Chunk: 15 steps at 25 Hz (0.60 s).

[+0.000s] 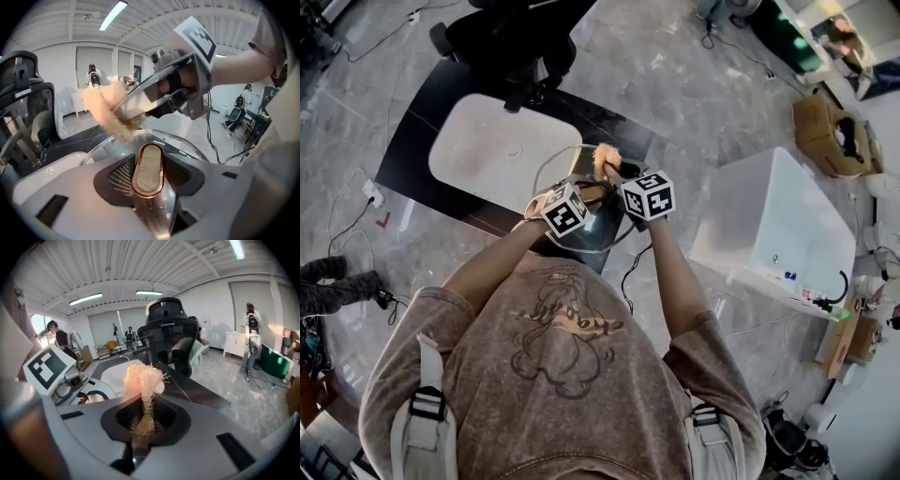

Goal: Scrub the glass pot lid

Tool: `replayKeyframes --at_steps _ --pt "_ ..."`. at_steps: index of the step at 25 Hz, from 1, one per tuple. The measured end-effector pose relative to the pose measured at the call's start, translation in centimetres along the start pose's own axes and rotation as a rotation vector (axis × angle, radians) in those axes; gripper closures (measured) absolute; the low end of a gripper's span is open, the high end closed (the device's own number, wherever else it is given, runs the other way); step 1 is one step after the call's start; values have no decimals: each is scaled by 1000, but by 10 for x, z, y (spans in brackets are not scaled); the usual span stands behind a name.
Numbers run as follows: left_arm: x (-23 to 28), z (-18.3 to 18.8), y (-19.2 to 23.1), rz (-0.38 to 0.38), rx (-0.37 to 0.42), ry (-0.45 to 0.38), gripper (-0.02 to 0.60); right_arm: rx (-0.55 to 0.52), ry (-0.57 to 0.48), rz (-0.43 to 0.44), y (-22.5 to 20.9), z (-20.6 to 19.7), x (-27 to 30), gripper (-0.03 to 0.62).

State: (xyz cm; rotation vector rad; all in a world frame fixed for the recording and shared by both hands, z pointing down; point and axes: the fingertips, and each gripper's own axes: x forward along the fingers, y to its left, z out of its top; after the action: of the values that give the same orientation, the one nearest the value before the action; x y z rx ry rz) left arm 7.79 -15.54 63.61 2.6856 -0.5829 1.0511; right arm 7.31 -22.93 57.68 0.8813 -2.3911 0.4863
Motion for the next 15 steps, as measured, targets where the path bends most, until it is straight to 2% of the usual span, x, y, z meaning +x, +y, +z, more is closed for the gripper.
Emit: replayKeyframes --at_steps 3,11,15 --pt "-1 0 1 6 -2 1 383 -89 72 93 15 3 28 552" --pt "-1 2 -3 27 -11 -19 383 -226 243 243 42 -8 76 553" --pt "1 3 -3 34 -14 -30 382 -168 278 319 49 -8 88 553"
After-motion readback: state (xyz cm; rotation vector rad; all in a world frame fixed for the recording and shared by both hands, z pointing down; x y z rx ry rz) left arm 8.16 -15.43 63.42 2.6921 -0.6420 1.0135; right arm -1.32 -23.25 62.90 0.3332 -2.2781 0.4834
